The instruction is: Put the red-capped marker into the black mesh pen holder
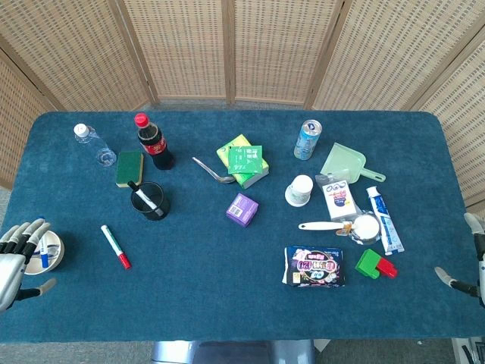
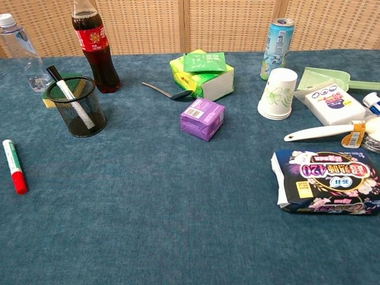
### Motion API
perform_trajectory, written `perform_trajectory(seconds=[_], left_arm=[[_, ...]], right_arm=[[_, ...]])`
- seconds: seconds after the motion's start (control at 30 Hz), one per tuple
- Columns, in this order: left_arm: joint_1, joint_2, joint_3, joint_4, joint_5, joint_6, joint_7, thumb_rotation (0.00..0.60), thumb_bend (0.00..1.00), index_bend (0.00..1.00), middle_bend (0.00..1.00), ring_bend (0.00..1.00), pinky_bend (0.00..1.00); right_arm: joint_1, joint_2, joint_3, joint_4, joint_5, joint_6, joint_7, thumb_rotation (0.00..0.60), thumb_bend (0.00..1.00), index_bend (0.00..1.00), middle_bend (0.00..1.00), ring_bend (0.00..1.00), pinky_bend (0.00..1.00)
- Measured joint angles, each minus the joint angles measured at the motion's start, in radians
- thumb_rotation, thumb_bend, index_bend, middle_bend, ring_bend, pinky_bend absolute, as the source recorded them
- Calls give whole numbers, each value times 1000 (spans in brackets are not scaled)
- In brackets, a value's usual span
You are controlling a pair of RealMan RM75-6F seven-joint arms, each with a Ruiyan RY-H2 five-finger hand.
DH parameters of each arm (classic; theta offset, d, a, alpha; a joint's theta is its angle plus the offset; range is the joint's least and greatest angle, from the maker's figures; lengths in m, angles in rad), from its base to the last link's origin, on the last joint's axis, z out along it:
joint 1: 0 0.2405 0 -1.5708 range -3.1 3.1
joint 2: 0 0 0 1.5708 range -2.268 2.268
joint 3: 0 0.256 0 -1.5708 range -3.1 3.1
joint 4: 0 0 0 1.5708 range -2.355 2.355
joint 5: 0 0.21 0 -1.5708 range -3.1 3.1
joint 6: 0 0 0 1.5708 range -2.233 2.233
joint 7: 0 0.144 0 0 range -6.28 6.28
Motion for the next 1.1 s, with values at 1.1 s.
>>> perform_trajectory(seconds=[1.1], left_arm=[[-261,-88,-24,122,23,-354,137,600,143,260,0,0,0]], right_arm=[[-18,32,16,-5,21,16,85,600,0,0,0,0,149]])
